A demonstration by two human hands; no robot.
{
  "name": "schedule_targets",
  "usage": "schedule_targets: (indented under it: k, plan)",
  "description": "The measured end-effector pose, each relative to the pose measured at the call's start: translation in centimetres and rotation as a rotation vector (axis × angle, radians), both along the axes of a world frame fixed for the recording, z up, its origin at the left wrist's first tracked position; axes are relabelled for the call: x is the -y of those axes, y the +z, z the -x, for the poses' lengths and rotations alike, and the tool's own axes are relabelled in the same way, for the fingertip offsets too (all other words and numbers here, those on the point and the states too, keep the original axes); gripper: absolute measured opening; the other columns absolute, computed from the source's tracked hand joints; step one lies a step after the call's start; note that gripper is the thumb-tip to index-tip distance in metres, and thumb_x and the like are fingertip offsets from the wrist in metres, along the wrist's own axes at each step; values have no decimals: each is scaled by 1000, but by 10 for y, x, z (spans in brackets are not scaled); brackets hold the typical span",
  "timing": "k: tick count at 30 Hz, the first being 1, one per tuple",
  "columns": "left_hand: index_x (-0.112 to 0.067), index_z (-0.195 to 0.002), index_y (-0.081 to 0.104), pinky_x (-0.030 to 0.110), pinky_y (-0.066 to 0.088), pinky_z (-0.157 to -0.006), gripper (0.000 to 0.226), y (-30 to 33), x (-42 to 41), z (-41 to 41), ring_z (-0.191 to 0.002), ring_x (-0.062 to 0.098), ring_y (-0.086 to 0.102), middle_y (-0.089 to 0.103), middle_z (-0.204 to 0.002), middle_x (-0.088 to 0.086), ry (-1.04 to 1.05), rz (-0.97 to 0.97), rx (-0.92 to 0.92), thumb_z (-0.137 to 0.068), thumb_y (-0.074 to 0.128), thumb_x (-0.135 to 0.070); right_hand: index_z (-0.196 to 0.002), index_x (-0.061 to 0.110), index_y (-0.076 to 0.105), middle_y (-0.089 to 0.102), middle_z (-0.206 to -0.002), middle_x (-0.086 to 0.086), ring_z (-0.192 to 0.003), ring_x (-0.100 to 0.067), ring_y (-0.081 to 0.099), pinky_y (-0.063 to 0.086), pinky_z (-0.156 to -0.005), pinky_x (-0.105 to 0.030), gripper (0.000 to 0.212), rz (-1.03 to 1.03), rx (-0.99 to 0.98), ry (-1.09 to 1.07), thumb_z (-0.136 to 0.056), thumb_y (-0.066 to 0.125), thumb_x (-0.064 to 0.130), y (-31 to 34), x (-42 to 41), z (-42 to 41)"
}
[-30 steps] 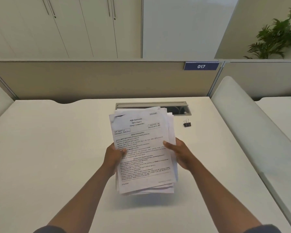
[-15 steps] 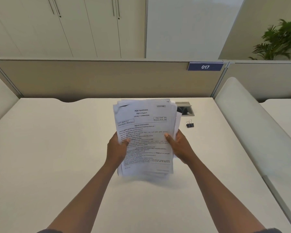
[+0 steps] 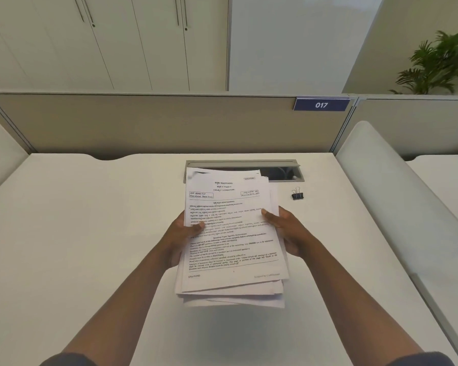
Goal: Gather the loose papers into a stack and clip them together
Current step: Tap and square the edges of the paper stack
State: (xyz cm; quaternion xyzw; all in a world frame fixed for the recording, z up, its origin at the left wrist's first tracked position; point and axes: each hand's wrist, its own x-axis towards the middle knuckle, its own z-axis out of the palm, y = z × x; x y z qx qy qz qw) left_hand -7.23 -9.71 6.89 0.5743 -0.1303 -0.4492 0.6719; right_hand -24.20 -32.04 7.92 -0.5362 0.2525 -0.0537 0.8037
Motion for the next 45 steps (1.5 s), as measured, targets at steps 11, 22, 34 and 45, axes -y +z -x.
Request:
schedule_targets:
  k: [11, 22, 34, 45]
  plan:
    - [-20, -113, 64, 47, 58, -85, 30, -8, 1, 4, -102, 29, 71, 74, -112, 6, 160, 12, 128, -88, 66, -3, -135, 13, 51, 66, -127, -12, -114, -36, 65, 50, -96, -59, 45, 69, -48, 86, -92, 63, 6, -6, 0, 8]
    - [-32, -88, 63, 44, 57, -83, 26, -4, 17, 13, -94, 29, 68, 71, -94, -6, 347, -142, 504, -88, 68, -6, -122, 19, 59, 70, -116, 0, -105, -20, 67, 56, -92, -42, 26, 650, -29, -179, -96, 58, 17, -19, -28, 0]
    - [-27, -103, 65, 37, 58, -75, 41, -1, 10, 25, -94, 20, 69, 73, -101, -5, 315, -68, 476, -72, 83, -6, -125, 16, 56, 71, -116, -2, -106, -21, 68, 58, -87, -39, 39, 470, 74, -307, -89, 70, 16, -22, -39, 7]
    - [-22, -121, 57, 50, 60, -82, 72, 15, 9, 15, -103, 28, 66, 68, -111, 5, 298, -50, 591, -57, 87, -34, -121, 16, 55, 70, -113, -4, -102, -21, 70, 60, -85, -41, 40, 537, 81, -331, -85, 72, 22, -12, -35, 9]
